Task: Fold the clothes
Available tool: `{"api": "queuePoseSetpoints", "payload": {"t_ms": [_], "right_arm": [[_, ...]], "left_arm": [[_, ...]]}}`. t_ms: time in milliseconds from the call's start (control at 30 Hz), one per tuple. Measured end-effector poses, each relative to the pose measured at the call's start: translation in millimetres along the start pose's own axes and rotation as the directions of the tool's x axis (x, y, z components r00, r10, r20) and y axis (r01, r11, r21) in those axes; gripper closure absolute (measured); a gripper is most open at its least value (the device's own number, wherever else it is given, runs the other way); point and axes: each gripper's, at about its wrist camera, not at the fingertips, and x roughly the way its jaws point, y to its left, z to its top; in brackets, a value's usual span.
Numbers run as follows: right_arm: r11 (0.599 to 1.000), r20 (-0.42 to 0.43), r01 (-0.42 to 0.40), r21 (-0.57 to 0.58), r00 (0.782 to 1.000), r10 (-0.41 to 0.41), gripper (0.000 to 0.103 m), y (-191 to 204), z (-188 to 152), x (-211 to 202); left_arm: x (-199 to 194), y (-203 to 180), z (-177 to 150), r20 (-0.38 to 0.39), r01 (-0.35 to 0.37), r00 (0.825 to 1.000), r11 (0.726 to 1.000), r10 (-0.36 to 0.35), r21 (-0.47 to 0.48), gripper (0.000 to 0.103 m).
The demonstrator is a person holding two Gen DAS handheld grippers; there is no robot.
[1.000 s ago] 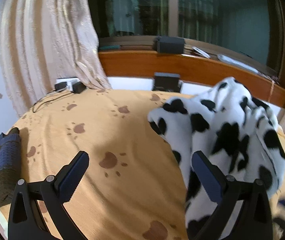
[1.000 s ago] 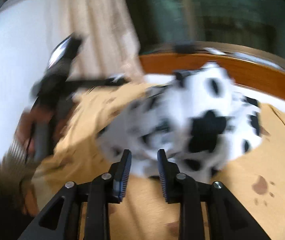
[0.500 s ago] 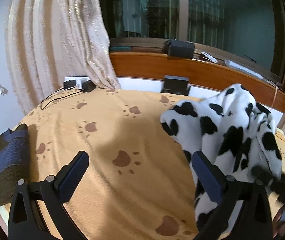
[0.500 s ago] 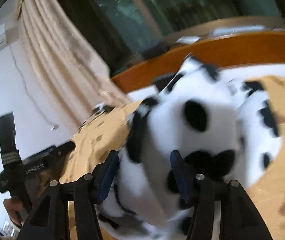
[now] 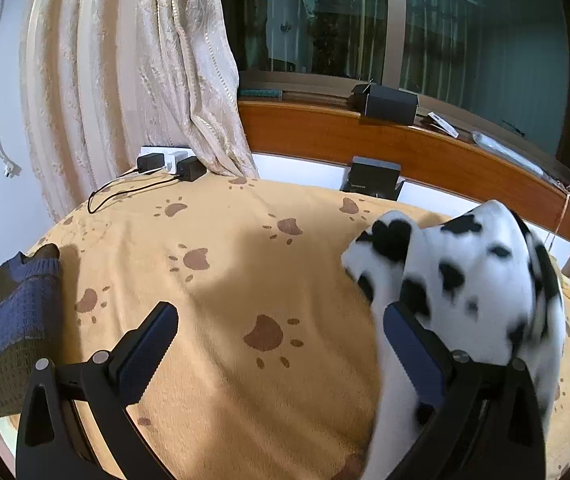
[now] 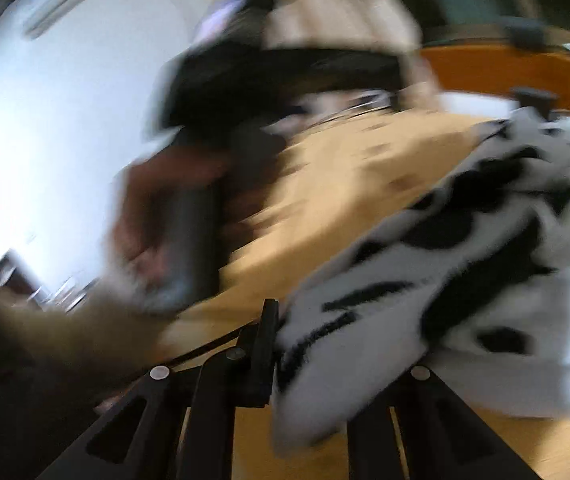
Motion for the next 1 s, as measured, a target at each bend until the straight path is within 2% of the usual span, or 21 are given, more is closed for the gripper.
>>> {"api": "queuePoseSetpoints", "payload": {"t_ms": [100, 200, 300, 400, 433, 500, 533, 567, 633, 700, 767, 800, 900, 933, 1000], "right_arm": [[0.985, -0.105, -0.127, -0.121, 0.988, 0.114, 0.088, 36, -14, 4], [0.972, -0.166, -0.188, -0.139, 0.972, 0.164, 0.088, 46, -27, -2], [0.982, -0.182, -0.171, -0.079, 0.971, 0.155, 0.087, 31, -37, -10], [0.996, -0.127, -0.089, -0.020, 0.988, 0.086, 0.086, 16, -43, -33], [0.999, -0.095, -0.047, -0.006, 0.994, 0.046, 0.080, 11, -40, -43], [0.999, 0.005, 0.035, 0.035, 0.999, -0.035, 0.061, -2, -31, -66], [0.995, 0.068, 0.071, 0.069, 0.995, -0.076, 0.037, -11, -25, -79], [0.985, 0.151, 0.119, 0.122, 0.979, -0.136, 0.024, -23, -18, -95], [0.960, 0.281, 0.155, 0.231, 0.934, -0.219, 0.023, -46, -8, -120], [0.921, 0.375, 0.178, 0.345, 0.874, -0.310, 0.023, -71, 5, -142], [0.847, 0.381, 0.247, 0.471, 0.809, -0.448, 0.022, -101, 16, -155], [0.814, 0.357, 0.285, 0.506, 0.790, -0.498, 0.022, -113, 23, -153], [0.748, 0.287, 0.365, 0.554, 0.760, -0.583, 0.022, -157, 39, -144], [0.742, 0.264, 0.371, 0.559, 0.768, -0.583, 0.022, -174, 49, -136], [0.735, 0.220, 0.350, 0.581, 0.802, -0.555, 0.022, -205, 59, -117]], "left_arm": [[-1, -1, 5, 0.004, 0.008, 1.000, 1.000, -0.008, 0.007, 0.000], [-3, -2, 9, 0.014, 0.007, 1.000, 1.000, -0.008, 0.024, 0.000], [-5, -6, 11, 0.020, 0.022, 1.000, 0.999, -0.023, 0.048, 0.000], [0, -10, 11, -0.004, 0.048, 0.999, 0.998, -0.047, 0.050, 0.000], [1, -11, 10, -0.011, 0.052, 0.999, 0.998, -0.052, 0.048, 0.000], [4, -13, 9, -0.023, 0.058, 0.998, 0.997, -0.057, 0.045, 0.000], [5, -13, 7, -0.026, 0.060, 0.998, 0.997, -0.059, 0.045, 0.000], [5, -14, 6, -0.029, 0.062, 0.998, 0.997, -0.060, 0.045, 0.000], [6, -15, 4, -0.034, 0.063, 0.998, 0.997, -0.061, 0.048, 0.000], [7, -16, 3, -0.038, 0.059, 0.998, 0.997, -0.057, 0.054, 0.000], [8, -17, 4, -0.044, 0.057, 0.998, 0.997, -0.054, 0.056, 0.000], [8, -17, 4, -0.047, 0.056, 0.998, 0.997, -0.053, 0.057, 0.000], [6, -17, 4, -0.041, 0.051, 0.998, 0.997, -0.049, 0.058, 0.000], [6, -17, 4, -0.039, 0.049, 0.998, 0.997, -0.047, 0.059, 0.000], [7, -15, 5, -0.043, 0.041, 0.998, 0.997, -0.039, 0.058, 0.000]]}}
